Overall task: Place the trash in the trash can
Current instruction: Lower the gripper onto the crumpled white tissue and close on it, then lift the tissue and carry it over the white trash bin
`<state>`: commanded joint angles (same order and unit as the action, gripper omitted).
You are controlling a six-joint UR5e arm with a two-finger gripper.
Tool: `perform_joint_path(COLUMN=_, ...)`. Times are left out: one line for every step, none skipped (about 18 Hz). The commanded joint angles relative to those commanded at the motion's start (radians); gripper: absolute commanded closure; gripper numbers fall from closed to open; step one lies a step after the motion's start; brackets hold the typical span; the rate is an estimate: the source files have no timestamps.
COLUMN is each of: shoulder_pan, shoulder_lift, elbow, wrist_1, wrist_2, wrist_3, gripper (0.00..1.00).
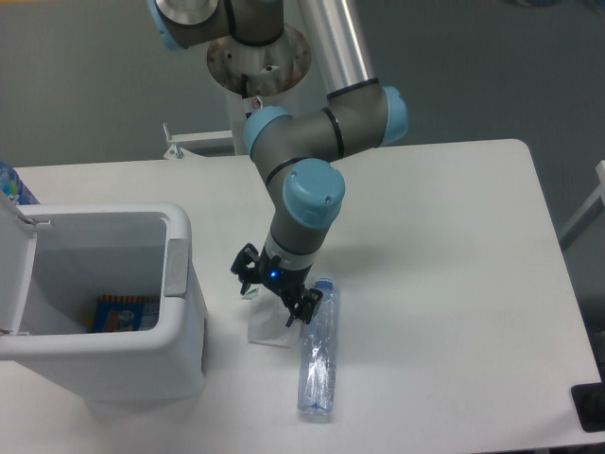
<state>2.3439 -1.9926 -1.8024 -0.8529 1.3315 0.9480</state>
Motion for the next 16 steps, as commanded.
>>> perform_joint_path(shoulder_pan=0.0, shoulder_lift=0.0, elbow=0.0, wrist_1=0.0, wrist_2=0.002, wrist_3=0.0, gripper=0.29)
perform_joint_path(shoulder_pan=0.0, shoulder_lift=0.0, elbow=0.0, wrist_1=0.0, wrist_2=0.002, wrist_3=0.0, gripper=0.38)
perform_joint_path(shoulder_pan=0.0, shoulder_lift=0.0, elbow=0.002, wrist_1=-0.002, wrist_2=0.003, wrist_3=-0.002, gripper=0.47)
perform_joint_path(shoulder_pan=0.0, shoulder_lift=0.002, elbow=0.0, wrist_1=-0.002, wrist_2=0.005, wrist_3=-0.002, gripper=0.58)
perform_joint_path(shoulder_pan=0.0, shoulder_lift=0.002, elbow=0.0, wrist_1=-0.003, wrist_2=0.012, wrist_3=-0.003, gripper=0.72)
perform_joint_path(shoulder_pan=-0.002, shoulder_lift=0.003, elbow=0.002, wrist_1=-0.003, wrist_2=0.023, wrist_3=-0.015, gripper=0.88)
perform_joint_path(shoulder_pan=-0.002, shoulder_lift=0.003, elbow=0.002, wrist_1=0.0, wrist_2=0.028, wrist_3=-0.041, gripper=0.98)
perform_joint_path(shoulder_pan=-0.002, shoulder_lift=0.003, elbow=0.005, wrist_1=0.003, wrist_2=0.028, wrist_3=-0.055, gripper=1.0)
perform_joint_path(shoulder_pan=-0.003, shoulder_lift=0.005, elbow=0.005, wrist_1=0.002, wrist_2=0.028, wrist_3=-0.058, gripper=1.0)
perform_joint_path(shoulder_pan=-0.003, shoulder_lift=0.006, elbow=0.005, wrist_1=0.002, wrist_2=0.028, wrist_3=-0.061, gripper=1.0)
perform_joint_path(shoulder_pan=-0.003, shoulder_lift=0.006, elbow=0.005, wrist_1=0.002, wrist_2=0.028, wrist_3=-0.064, gripper=1.0)
perform_joint_path(shoulder_pan=-0.003, shoulder_lift=0.008, elbow=0.006, wrist_1=0.002, wrist_2=0.028, wrist_3=-0.071, gripper=1.0)
perform_joint_path(shoulder_pan=-0.002, shoulder_lift=0.009, elbow=0.008, wrist_1=0.002, wrist_2=0.028, wrist_3=-0.075, gripper=1.0)
perform_joint_path(shoulder_pan=-0.002, shoulder_lift=0.011, elbow=0.011, wrist_1=0.002, wrist_2=0.028, wrist_3=-0.078, gripper=1.0)
perform_joint_path(shoulder_pan=-0.002, shoulder_lift=0.011, elbow=0.017, wrist_1=0.002, wrist_2=0.026, wrist_3=-0.084, gripper=1.0)
perform_joint_path(shoulder_pan=-0.002, shoulder_lift=0.011, elbow=0.028, wrist_1=0.0, wrist_2=0.025, wrist_3=-0.093, gripper=1.0)
